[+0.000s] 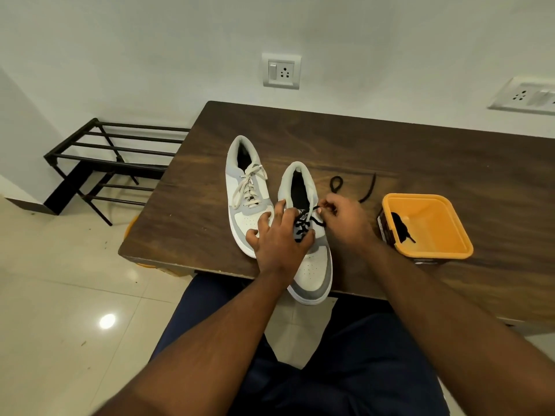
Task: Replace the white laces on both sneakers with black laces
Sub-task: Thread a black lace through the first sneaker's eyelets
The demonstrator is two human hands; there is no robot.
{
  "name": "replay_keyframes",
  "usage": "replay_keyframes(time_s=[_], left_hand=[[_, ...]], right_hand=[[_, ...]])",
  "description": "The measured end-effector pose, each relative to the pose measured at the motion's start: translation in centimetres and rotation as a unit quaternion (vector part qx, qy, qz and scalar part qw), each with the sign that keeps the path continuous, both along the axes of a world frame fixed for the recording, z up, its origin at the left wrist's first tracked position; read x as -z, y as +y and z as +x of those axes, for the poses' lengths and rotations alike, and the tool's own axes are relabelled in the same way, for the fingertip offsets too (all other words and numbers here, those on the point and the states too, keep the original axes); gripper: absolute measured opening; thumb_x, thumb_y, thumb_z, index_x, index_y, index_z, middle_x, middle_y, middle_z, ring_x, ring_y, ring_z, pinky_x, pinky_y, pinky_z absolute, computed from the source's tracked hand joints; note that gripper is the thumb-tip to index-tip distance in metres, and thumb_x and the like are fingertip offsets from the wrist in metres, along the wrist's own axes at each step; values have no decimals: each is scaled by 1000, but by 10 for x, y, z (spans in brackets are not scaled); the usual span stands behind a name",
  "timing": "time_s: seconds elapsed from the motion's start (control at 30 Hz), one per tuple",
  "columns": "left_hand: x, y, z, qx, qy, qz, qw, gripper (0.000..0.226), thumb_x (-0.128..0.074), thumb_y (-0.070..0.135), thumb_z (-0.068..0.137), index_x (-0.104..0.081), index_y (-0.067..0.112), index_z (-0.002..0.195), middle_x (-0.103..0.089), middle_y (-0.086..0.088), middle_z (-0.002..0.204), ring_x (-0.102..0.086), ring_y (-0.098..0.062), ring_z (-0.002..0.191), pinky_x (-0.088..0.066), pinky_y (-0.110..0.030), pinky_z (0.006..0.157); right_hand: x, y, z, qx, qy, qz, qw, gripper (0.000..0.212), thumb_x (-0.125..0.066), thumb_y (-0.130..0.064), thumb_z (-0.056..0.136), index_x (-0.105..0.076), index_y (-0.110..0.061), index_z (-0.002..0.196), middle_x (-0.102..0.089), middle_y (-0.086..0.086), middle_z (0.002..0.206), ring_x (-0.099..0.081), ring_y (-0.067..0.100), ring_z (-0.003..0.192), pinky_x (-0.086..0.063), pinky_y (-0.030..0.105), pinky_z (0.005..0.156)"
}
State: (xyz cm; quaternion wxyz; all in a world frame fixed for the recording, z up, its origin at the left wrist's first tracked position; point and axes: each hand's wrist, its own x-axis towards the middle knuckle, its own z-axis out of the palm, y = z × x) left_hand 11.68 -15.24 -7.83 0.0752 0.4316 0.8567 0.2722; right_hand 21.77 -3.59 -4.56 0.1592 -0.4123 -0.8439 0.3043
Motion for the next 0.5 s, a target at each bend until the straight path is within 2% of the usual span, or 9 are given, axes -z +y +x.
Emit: replay_keyframes(time_s=[0.03,0.1,0.13,0.2,0.27,0.33,0.4,0.5], left_hand=[[0,0,0,3,5,2,1000,47,-60,57,84,-50,34,123,-32,13,156,-31,-25,138,-25,-51,101],[1,-2,-1,3,23,-2,1000,49,-59,59,84,-49,34,125,-32,12,157,-34,-25,136,-26,-49,99],[3,-3,-2,5,28,-7,1000,50,-57,60,84,-49,35,127,-31,12,157,-34,-25,136,-26,-49,100],[5,-5,-2,8,28,-9,1000,51,-56,61,85,-48,35,129,-30,13,158,-33,-25,137,-26,-50,101],[5,-4,-2,4,21,-11,1000,52,-55,61,85,-47,36,130,-29,13,158,-32,-25,138,-25,-50,102],[6,-3,-1,-4,21,-10,1000,53,-56,61,85,-47,35,131,-31,13,158,-34,-25,137,-24,-51,103],[8,-4,-1,-11,23,2,1000,55,-57,60,84,-48,34,131,-34,13,156,-37,-25,134,-24,-52,102],[12,-3,-1,-10,35,11,999,56,-59,59,84,-49,33,132,-35,13,156,-39,-25,133,-25,-52,101]], right_hand=[[-9,10,3,-46,-88,102,990,7,-51,-24,96,-57,-21,97,-64,-3,86,-63,24,81,-42,30,62],[-35,31,5,-126,-242,258,927,15,-44,-25,98,-52,-22,109,-64,1,93,-64,26,82,-43,32,60],[-47,44,7,-131,-277,288,907,18,-43,-23,98,-50,-22,114,-65,2,95,-65,27,83,-44,33,60],[-68,73,16,-78,-300,307,900,23,-43,-16,96,-47,-22,118,-66,7,99,-65,32,87,-43,36,62],[-84,102,28,15,-283,302,910,25,-42,-12,95,-46,-21,118,-66,16,100,-64,39,87,-46,39,66],[-87,118,37,76,-248,270,927,22,-39,-18,99,-48,-21,119,-66,21,101,-62,43,87,-52,45,73],[-73,113,40,79,-208,218,950,25,-43,-28,101,-48,-25,124,-66,21,108,-62,42,92,-54,47,77],[-36,75,35,62,-108,120,985,54,-57,-30,95,-35,-33,144,-68,15,110,-64,36,97,-54,45,82]])
